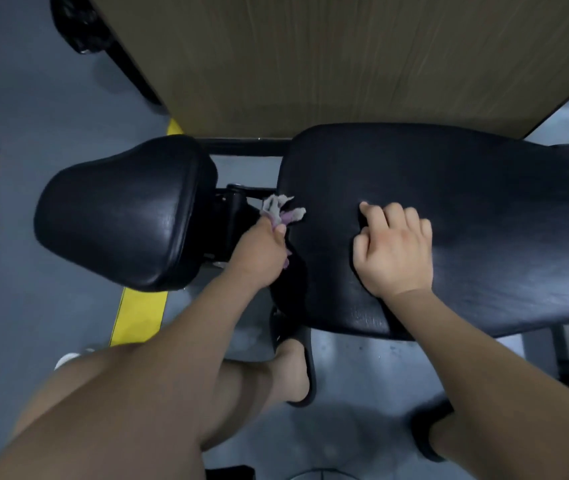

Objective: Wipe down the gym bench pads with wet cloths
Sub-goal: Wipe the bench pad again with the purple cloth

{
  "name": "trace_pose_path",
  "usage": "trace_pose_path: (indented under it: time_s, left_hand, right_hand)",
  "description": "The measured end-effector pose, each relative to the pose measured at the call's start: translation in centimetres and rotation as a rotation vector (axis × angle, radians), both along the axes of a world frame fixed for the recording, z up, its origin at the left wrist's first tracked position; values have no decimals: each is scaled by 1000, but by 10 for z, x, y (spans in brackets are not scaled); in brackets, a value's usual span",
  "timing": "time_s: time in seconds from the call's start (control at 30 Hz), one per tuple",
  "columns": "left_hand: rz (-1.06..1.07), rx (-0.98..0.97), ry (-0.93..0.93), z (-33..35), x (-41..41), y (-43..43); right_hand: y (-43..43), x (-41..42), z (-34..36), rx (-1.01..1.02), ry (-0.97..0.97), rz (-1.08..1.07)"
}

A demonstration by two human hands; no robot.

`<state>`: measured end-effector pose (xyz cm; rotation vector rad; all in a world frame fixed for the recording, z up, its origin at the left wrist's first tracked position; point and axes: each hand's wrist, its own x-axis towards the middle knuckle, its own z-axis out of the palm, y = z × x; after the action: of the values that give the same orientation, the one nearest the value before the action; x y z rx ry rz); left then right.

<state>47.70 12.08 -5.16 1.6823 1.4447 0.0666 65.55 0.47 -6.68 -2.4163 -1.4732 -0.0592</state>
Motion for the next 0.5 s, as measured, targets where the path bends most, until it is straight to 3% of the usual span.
trace_pose_path:
  time_s: [0.23,0.4,0.5]
  left_hand:
    - [51,-61,35,10,-33,-75]
    - [-5,6,194,21,-41,-108]
    - [-8,-127,115,28,-46,-137]
  right_hand:
    - [-7,-2,11,-71,23,40]
    - [-45,-9,32,-177,100,116]
    - [-91,-8,40,-211,104,141]
